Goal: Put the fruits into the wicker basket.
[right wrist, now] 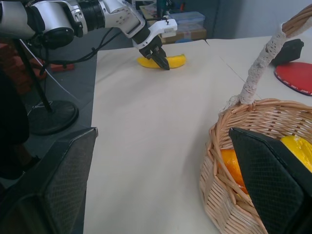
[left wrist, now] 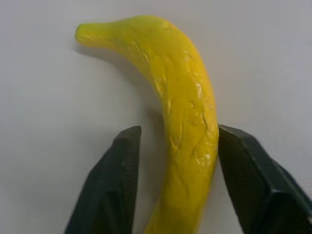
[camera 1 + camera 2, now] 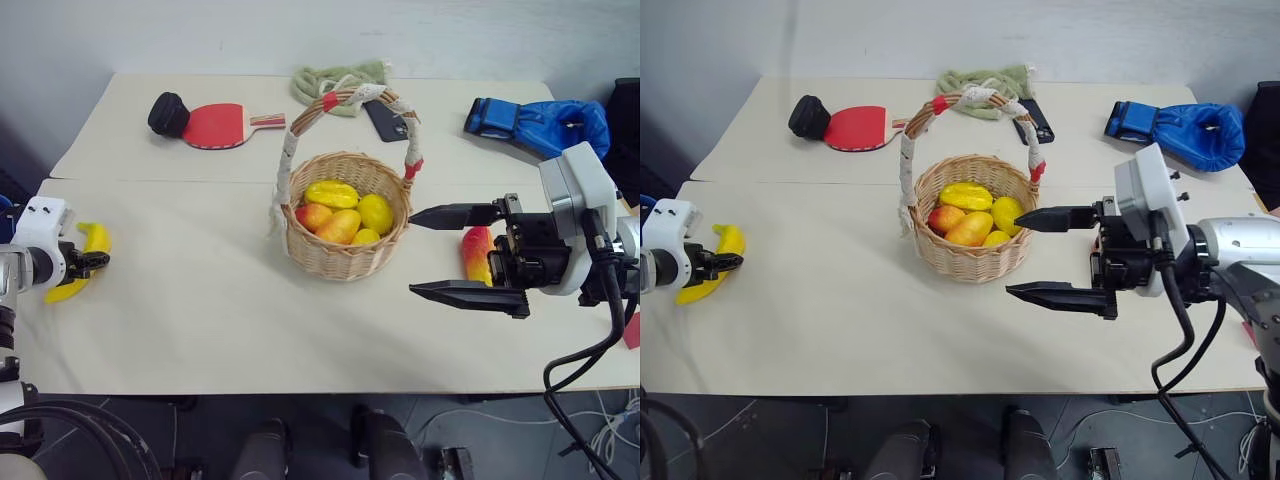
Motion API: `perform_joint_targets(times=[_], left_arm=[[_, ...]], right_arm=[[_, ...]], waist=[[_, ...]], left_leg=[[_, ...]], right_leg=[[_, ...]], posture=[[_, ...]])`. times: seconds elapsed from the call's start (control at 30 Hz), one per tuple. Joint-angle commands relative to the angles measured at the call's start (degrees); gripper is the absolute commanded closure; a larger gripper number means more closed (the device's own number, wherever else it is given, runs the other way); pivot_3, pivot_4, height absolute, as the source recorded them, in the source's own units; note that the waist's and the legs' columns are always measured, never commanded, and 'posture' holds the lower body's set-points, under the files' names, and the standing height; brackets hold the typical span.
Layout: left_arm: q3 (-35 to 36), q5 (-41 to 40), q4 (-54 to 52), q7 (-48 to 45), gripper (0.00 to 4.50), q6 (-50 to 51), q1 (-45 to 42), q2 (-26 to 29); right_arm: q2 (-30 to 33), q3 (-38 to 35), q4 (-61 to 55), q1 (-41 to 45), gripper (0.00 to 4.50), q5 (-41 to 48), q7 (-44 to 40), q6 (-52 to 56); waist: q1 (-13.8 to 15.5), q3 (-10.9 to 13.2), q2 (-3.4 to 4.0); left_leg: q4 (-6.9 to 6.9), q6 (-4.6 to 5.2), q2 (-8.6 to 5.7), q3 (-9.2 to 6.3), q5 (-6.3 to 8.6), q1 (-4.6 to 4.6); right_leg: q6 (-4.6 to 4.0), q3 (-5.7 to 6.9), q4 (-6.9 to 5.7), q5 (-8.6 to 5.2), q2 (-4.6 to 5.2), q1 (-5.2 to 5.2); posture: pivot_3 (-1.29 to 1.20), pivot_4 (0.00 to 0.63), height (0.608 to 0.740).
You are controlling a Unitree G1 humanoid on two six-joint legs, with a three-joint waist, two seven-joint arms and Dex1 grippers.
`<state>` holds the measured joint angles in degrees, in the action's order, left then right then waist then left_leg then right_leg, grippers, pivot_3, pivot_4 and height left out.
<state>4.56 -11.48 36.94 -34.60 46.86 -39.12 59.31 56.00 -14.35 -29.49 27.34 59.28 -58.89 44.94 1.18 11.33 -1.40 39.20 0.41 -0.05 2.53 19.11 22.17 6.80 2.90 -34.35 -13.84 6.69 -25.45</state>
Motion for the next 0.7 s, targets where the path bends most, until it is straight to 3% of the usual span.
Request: perform_joint_targets(times=[0.03, 0.1, 0.3, 0.5, 0.6, 0.7], left_arm=[[0.55, 0.99, -1.48, -1.08, 3.51, 1.05, -0.27, 0.55], [0.95, 0.07, -4.35, -2.28, 3.91, 3.26, 0.91, 0.72], [5.05, -5.41, -23.15, -5.82, 3.91, 13.41, 5.98, 2.32], [13.28, -28.57, -60.3, -23.28, 3.91, 24.97, 14.18, 8.27], [13.61, -36.67, -67.17, -25.85, 3.91, 26.51, 11.54, 8.48], [8.01, -38.9, -66.24, -22.47, 3.91, 27.82, 2.41, 4.94]], right_arm=[[0.66, -3.24, -0.82, -1.14, 0.0, -0.31, -0.36, -1.75], [0.32, -2.36, -0.47, -0.22, 0.0, -0.78, 0.4, -1.9], [0.57, -1.2, 1.77, 1.39, 0.0, -3.82, 1.78, -2.14], [2.68, -6.5, 1.35, -3.53, 0.0, -2.84, 2.59, 0.39], [3.05, -8.3, 0.43, -5.11, 0.0, -1.78, 4.11, 1.31], [2.69, -9.63, -0.83, -6.46, 0.0, -1.28, 5.53, 1.7]], waist=[[0.03, -0.01, -0.01], [0.0, -0.01, -0.01], [-0.01, -0.01, -0.03], [0.15, 0.0, -0.07], [0.08, -0.01, 0.03], [0.15, 0.0, 0.03]], left_leg=[[0.0, -0.02, 0.01, 0.0, -0.01, -0.01], [0.01, -0.03, 0.02, 0.0, -0.02, -0.02], [0.03, -0.03, 0.19, -0.04, -0.02, -0.03], [0.04, 0.04, 0.31, -0.37, 0.03, 0.09], [0.04, 0.09, 0.24, -0.31, 0.1, 0.05], [0.06, 0.07, 0.08, -0.25, 0.04, -0.07]], right_leg=[[0.0, 0.0, -0.04, 0.0, -0.01, 0.0], [-0.01, -0.01, -0.07, 0.0, -0.01, -0.01], [-0.01, -0.07, -0.1, 0.0, 0.0, -0.03], [-0.02, -0.09, 0.14, 0.0, 0.1, -0.06], [-0.03, -0.15, 0.23, -0.01, 0.17, -0.03], [-0.03, -0.15, 0.05, 0.0, 0.09, 0.01]], posture=[[0.0, 0.15, 0.74], [0.0, 0.15, 0.74], [0.0, 0.15, 0.74], [0.0, 0.15, 0.74], [0.0, 0.15, 0.74], [0.0, 0.15, 0.74]])
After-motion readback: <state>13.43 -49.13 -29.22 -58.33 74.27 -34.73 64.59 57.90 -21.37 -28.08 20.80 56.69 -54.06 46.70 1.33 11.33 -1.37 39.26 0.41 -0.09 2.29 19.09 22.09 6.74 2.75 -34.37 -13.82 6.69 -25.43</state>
